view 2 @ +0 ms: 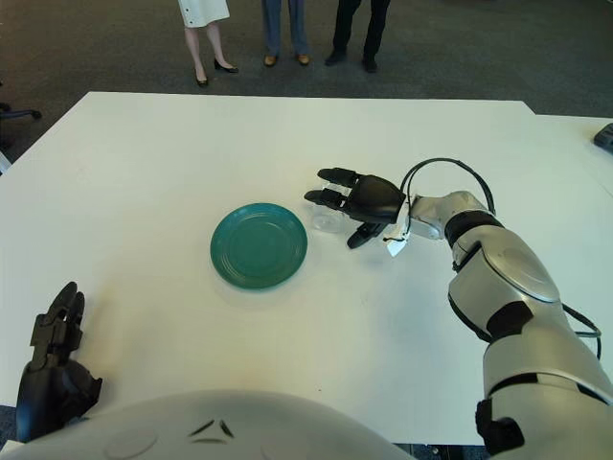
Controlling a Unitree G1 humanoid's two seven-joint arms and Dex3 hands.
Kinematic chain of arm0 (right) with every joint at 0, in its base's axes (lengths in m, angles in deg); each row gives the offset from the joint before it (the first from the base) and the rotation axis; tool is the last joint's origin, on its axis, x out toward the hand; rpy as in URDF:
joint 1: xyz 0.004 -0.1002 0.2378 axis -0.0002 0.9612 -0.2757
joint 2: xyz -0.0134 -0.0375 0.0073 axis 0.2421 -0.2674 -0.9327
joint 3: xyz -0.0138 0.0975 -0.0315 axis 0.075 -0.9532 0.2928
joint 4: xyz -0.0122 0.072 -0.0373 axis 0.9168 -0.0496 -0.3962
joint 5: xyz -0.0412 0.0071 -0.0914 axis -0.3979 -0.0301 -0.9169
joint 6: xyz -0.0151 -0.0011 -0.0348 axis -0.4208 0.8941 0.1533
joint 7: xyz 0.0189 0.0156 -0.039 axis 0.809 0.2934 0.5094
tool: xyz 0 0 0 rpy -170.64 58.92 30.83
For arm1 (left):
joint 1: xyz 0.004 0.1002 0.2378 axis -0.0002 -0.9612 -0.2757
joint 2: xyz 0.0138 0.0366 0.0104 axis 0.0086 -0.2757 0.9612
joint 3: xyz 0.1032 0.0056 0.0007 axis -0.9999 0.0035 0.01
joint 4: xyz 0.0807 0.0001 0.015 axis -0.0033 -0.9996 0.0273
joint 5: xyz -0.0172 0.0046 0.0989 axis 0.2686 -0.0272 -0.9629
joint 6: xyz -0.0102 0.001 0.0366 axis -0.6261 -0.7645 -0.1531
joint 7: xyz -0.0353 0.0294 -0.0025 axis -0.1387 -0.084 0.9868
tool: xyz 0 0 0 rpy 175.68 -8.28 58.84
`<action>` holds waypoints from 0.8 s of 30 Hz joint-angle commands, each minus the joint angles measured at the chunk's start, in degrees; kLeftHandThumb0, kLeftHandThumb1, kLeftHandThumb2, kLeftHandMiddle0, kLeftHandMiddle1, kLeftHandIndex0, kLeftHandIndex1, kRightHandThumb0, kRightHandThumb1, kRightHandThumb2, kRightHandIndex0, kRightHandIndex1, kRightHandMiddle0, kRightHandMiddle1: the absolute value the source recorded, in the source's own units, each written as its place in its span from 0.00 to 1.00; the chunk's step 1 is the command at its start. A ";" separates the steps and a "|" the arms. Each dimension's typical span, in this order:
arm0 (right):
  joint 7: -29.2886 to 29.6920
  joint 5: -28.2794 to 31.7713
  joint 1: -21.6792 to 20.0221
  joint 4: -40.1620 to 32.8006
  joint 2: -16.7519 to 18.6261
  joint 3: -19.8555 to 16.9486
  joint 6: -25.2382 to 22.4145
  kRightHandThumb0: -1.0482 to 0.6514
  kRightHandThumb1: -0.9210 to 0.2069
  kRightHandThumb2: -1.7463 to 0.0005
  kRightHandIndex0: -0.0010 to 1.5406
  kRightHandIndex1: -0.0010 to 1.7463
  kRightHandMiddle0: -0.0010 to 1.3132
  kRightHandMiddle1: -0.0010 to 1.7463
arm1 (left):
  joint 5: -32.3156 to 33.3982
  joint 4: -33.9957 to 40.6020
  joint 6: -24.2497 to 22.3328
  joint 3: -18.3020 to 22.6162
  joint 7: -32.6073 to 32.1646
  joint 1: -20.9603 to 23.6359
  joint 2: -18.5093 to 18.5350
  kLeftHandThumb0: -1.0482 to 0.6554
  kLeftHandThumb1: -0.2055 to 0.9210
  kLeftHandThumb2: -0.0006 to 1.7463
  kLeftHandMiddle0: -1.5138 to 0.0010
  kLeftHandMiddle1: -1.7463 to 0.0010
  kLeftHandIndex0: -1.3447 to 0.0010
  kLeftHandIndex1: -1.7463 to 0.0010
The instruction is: Put the bottle into the plate.
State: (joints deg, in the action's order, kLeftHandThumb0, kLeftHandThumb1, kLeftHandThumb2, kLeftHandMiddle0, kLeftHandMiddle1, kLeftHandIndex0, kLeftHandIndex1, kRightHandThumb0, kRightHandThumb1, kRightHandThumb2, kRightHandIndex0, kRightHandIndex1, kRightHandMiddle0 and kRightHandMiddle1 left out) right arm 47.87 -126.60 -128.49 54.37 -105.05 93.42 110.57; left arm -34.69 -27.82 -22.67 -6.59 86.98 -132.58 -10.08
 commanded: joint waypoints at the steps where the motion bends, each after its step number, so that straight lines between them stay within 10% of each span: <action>1: -4.45 0.18 2.59 0.25 -0.04 0.38 1.76 0.00 0.00 0.70 0.10 0.00 0.00 0.16 | 0.95 -1.40 0.28 -0.41 1.87 -7.96 -0.10 0.01 1.00 0.55 0.85 0.99 1.00 0.67; 24: -28.05 14.63 5.97 -1.46 -0.57 -7.71 11.34 0.00 0.00 0.67 0.11 0.00 0.00 0.21 | 4.17 -2.15 0.52 -0.95 6.24 -12.05 -0.43 0.02 1.00 0.54 0.84 1.00 1.00 0.66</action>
State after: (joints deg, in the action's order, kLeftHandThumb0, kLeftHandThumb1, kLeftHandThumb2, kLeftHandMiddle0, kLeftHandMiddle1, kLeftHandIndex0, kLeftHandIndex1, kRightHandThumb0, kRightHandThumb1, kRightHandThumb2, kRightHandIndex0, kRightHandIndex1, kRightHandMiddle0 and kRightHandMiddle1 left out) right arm 26.52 -112.79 -126.36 52.70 -106.41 85.77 120.97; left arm -30.13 -28.15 -20.34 -7.67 92.03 -133.18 -10.15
